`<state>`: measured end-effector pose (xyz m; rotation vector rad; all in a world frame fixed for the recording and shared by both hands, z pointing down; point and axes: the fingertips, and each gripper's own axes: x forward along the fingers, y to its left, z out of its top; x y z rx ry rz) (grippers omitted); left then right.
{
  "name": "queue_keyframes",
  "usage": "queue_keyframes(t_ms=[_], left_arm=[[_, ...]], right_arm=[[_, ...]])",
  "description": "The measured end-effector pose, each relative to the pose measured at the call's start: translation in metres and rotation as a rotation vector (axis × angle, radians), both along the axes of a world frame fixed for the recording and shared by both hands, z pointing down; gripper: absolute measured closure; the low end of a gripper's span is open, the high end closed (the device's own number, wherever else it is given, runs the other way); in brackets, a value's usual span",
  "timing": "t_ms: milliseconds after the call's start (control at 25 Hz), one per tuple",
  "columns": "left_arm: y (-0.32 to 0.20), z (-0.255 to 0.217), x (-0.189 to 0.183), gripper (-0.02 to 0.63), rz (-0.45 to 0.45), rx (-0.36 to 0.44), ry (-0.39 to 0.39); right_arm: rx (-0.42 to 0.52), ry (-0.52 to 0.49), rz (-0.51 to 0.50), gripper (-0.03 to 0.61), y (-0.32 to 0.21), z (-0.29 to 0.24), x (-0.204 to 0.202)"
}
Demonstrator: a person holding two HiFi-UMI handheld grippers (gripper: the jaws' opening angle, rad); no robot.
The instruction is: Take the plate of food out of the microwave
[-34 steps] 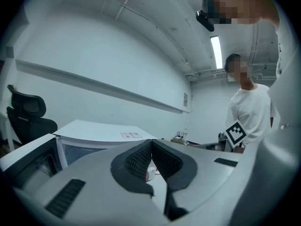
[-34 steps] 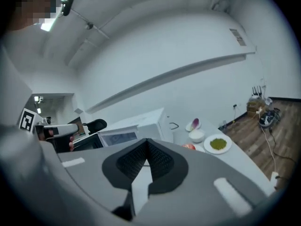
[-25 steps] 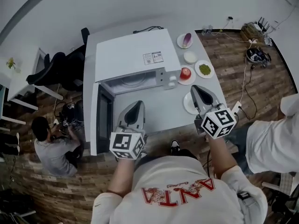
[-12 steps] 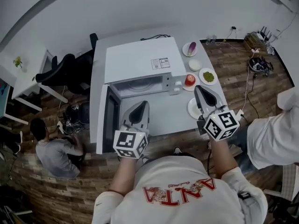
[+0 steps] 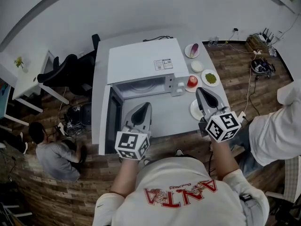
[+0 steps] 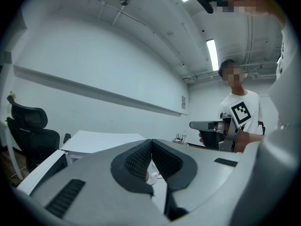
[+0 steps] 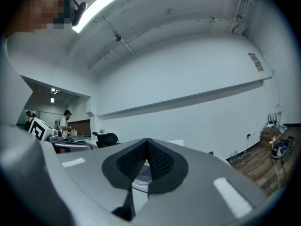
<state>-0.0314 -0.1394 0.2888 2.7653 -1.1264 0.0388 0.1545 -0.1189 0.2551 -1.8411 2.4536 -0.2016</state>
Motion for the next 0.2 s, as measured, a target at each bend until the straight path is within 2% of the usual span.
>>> queue_keyframes(t_ms=[200], left_arm=[[-0.0006, 0.0006, 0.0000, 0.604, 0.003, 0.000, 0.002]], right_arm=[[-0.009, 0.005, -0.001, 0.577, 0.0002, 0.0031, -0.0007]])
